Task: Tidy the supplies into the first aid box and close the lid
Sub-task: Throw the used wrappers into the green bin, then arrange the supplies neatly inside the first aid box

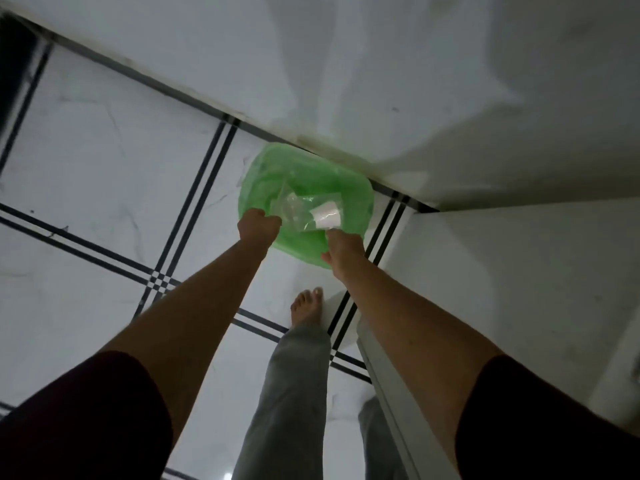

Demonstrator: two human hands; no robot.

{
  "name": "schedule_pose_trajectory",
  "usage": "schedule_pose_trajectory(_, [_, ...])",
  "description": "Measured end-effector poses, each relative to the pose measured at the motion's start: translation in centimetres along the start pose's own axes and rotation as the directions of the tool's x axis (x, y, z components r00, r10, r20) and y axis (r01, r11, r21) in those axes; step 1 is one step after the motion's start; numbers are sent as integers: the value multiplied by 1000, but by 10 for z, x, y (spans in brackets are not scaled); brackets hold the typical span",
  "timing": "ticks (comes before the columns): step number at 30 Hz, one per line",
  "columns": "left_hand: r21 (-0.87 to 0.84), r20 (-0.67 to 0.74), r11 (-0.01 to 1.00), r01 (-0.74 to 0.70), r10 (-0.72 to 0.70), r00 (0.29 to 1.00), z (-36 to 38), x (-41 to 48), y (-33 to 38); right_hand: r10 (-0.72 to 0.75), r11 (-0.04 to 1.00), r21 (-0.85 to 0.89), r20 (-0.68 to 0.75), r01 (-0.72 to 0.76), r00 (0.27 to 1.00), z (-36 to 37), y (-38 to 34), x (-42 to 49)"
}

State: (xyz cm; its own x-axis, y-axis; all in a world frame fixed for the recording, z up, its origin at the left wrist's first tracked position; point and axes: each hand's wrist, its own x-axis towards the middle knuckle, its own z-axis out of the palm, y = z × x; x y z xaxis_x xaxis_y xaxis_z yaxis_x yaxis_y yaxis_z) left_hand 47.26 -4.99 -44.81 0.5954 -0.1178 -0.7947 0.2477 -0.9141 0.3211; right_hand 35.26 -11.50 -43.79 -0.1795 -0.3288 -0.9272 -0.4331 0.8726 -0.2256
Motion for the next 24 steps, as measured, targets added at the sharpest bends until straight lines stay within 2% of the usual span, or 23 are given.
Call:
schedule_pose_trajectory(3, [182,5,973,-142,144,990,5,-18,-7,-190,940,-293,-26,174,981,-9,21,-3])
schedule_pose_trajectory(5, [186,20,961,-206,206,978,10,-28,-12,-321,862,-415,-7,290,947,-11,33,-6])
schedule_pose_trajectory(7, [166,15,904,-394,397,918,12,-63,5,-521,759,-440,32,481,853,-33,26,-30])
schedule_pose_trajectory(9, [168,3,854,-493,500,866,12,-74,18,-660,636,-501,40,586,750,-33,18,-43])
schedule_pose_trajectory(13, [225,-4,689,-689,708,706,8,-148,45,-882,385,-537,24,751,470,-86,3,-95])
schedule_pose_trajectory(14, [230,-4,638,-735,756,655,7,-177,51,-914,336,-542,8,770,405,-109,1,-114])
schedule_pose_trajectory(18, [287,-1,475,-832,869,495,1,-285,57,-952,232,-598,23,767,305,-193,10,-184])
schedule_pose_trajectory(22, [320,72,242,-916,958,278,10,-416,51,-990,132,-606,-35,784,140,-294,48,-262])
schedule_pose_trajectory(24, [323,104,182,-929,968,226,19,-461,45,-993,112,-602,-50,791,103,-332,66,-284])
